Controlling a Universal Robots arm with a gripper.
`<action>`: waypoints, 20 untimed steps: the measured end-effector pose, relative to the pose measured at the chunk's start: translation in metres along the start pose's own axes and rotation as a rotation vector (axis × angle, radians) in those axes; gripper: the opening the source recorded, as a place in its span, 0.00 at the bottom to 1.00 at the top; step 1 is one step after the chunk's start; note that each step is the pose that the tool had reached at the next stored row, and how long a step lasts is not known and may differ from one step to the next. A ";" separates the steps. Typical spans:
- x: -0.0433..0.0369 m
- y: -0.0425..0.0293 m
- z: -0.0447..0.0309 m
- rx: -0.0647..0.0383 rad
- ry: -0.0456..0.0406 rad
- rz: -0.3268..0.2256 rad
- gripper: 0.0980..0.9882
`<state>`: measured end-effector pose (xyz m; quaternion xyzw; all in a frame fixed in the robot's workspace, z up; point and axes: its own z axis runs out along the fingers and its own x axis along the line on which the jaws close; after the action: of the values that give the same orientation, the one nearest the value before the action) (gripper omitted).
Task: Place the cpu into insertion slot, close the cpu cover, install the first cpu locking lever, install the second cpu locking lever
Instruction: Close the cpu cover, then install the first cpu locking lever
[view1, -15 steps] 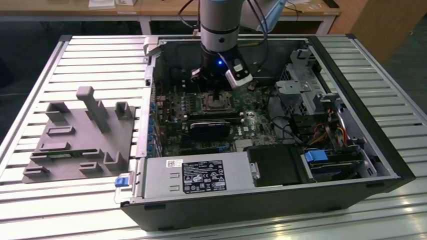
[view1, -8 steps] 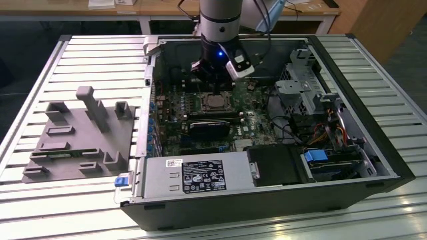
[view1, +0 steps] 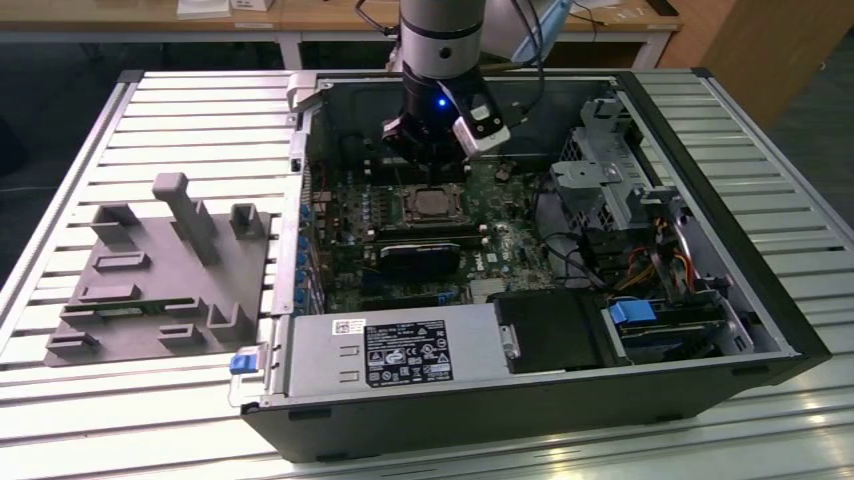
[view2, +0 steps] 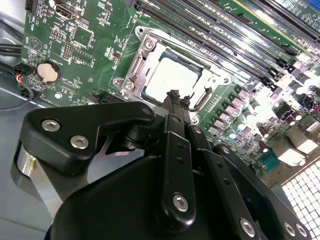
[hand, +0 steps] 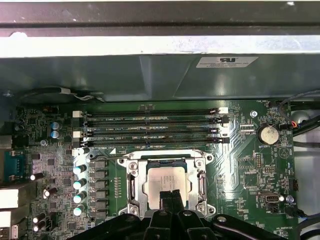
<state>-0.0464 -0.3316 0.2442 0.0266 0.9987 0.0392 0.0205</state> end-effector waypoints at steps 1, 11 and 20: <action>0.0000 0.0000 0.0000 0.000 0.0000 0.000 0.00; 0.0000 0.0000 0.0000 0.000 -0.0002 0.000 0.00; 0.0058 -0.0003 -0.0003 0.000 -0.0004 0.000 0.00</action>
<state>-0.0523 -0.3316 0.2442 0.0266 0.9987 0.0392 0.0207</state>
